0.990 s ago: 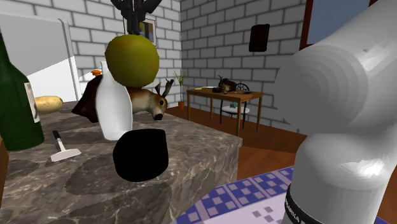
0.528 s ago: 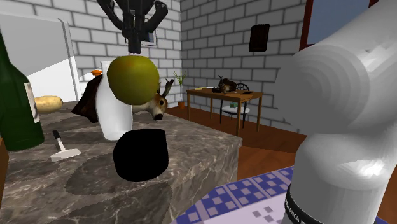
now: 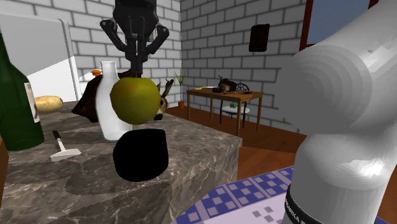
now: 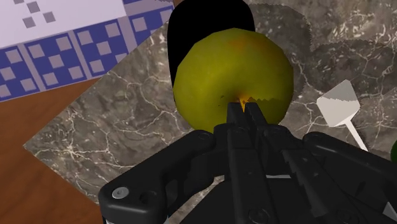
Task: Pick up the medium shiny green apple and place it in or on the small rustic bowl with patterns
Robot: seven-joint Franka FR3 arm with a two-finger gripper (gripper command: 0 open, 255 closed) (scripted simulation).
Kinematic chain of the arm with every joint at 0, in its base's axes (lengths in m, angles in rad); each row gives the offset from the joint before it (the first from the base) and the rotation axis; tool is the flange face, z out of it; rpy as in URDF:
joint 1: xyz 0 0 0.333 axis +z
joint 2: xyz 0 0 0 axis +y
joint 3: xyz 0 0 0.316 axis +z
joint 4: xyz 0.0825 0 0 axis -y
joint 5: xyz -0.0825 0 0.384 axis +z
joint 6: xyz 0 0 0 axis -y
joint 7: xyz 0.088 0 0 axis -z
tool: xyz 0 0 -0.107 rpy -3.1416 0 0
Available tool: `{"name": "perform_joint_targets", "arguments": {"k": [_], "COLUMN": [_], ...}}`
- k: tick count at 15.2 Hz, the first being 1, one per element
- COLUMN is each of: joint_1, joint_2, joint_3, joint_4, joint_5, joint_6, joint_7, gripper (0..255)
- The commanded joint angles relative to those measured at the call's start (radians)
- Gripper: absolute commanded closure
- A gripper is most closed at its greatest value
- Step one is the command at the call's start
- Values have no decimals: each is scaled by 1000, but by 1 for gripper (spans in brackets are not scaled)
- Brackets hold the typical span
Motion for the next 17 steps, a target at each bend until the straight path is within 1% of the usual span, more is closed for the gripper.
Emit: {"name": "perform_joint_targets", "arguments": {"k": [1,7,14,15,17], "joint_1": [2,8,8,8,8], "joint_2": [1,9,9,9,9], "joint_3": [9,34,34,34,34], "joint_4": [-25,-93,-93,-93,-93], "joint_5": [7,30,30,30,30], "joint_6": [28,102,102,102,102], "joint_7": [-4,-14,-14,-14,-14], "gripper": [255,255,255,0,0]}}
